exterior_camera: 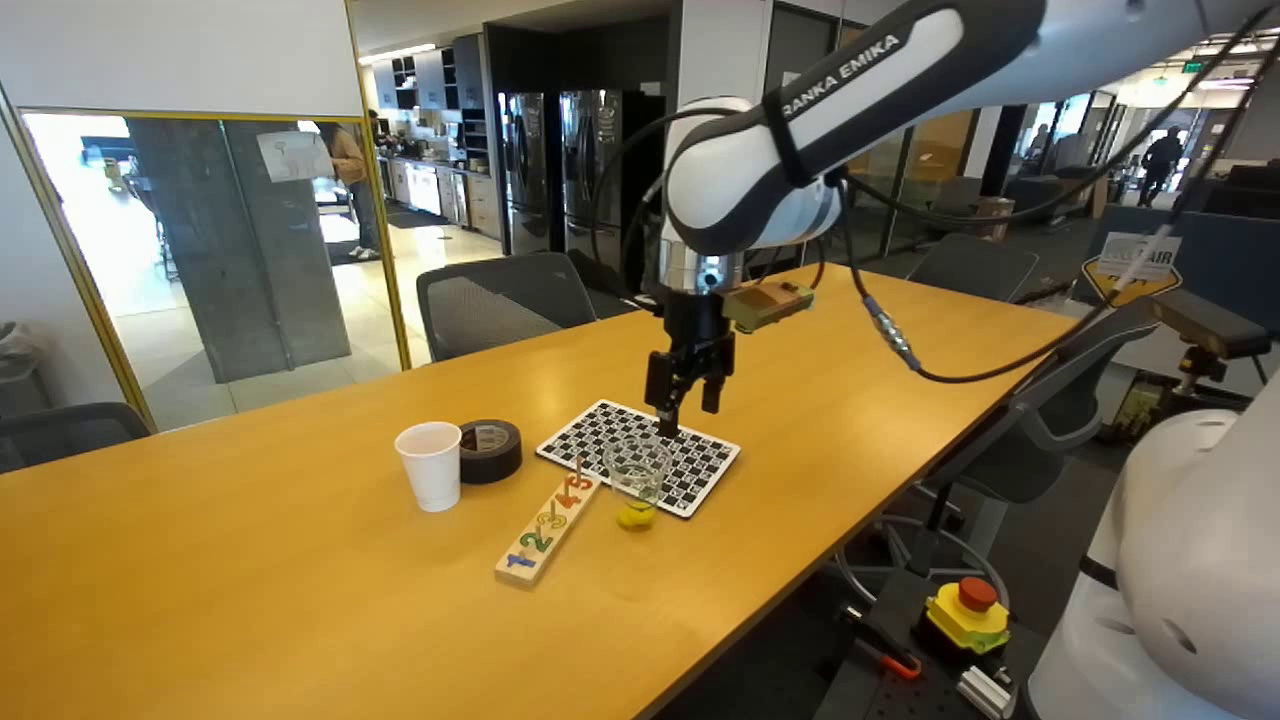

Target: Put the yellow discs on the table and then put the orange discs in the cup

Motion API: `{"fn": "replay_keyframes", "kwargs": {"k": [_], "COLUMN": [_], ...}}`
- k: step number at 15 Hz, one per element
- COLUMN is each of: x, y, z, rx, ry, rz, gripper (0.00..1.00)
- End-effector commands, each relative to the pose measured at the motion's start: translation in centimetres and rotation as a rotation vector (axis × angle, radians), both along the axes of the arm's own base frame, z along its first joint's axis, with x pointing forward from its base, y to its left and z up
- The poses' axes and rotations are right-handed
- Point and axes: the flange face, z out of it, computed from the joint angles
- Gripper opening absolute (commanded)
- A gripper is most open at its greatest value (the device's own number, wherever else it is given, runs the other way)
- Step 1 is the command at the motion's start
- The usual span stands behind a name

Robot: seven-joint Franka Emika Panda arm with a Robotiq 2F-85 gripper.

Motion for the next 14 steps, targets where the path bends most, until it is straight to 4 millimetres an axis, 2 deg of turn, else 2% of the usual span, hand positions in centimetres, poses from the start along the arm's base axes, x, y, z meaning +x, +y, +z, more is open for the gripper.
{"fn": "replay_keyframes", "kwargs": {"k": [1,4,7,9,14], "x": [-7.3,-10.9,-12.9,-12.8,-13.5], "y": [-2.7,-4.3,-4.4,-4.2,-2.2], "z": [0.7,0.8,1.2,2.3,3.1], "rx": [0.052,0.065,0.064,0.056,0.024], "ry": [-0.023,0.011,0.016,0.021,0.031], "rz": [0.0,-0.076,-0.152,-0.21,-0.322], "gripper": [1.0,1.0,1.0,1.0,1.0]}}
